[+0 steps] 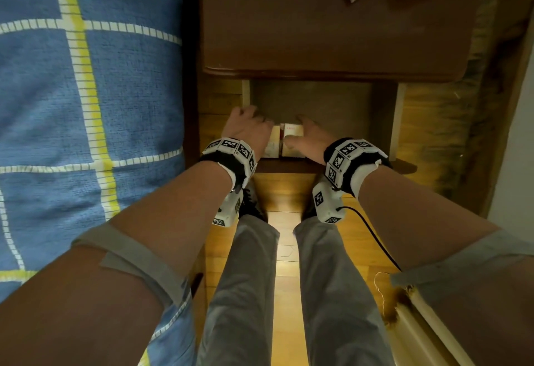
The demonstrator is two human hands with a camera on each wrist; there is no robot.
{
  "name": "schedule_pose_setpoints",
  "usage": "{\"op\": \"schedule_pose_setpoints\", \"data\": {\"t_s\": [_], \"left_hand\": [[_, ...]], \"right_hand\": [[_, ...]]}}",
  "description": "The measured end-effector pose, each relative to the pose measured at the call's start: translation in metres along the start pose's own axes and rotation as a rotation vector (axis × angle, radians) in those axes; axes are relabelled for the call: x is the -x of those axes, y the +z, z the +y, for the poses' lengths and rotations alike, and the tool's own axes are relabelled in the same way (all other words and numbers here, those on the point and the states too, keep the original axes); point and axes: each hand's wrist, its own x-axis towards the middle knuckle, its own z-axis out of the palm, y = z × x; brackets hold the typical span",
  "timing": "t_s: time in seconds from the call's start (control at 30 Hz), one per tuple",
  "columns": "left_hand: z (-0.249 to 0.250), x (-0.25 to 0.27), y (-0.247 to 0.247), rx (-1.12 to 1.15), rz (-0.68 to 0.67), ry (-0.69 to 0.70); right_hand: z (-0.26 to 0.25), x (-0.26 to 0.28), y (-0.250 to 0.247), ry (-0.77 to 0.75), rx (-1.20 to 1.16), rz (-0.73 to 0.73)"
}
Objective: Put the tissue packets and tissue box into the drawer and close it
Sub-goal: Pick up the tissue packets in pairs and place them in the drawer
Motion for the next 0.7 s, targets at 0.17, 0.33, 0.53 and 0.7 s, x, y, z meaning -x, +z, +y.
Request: {"op": "schedule_pose_setpoints", "data": {"t_s": [0.17,0.33,0.53,0.7], "left_hand": [[0.008,-0.002,-0.002,0.049,-0.007,-0.070],[0.009,0.000,-0.001,0.011,-0.055,-0.060],[0.004,0.000,-0.001,0.002,-0.101,-0.034],[0.001,-0.002,0.001,0.036,-0.099,-0.030]], "right_hand": [[0.000,-0.003,-0.002,-0.058,0.155,0.053],[-0.004,-0.002,0.002,-0.065,0.142,0.084],[-0.007,-0.005,0.003,0.034,0.184,0.005],[-0.010,-0.003,0.005,0.082,0.154,-0.104]]}}
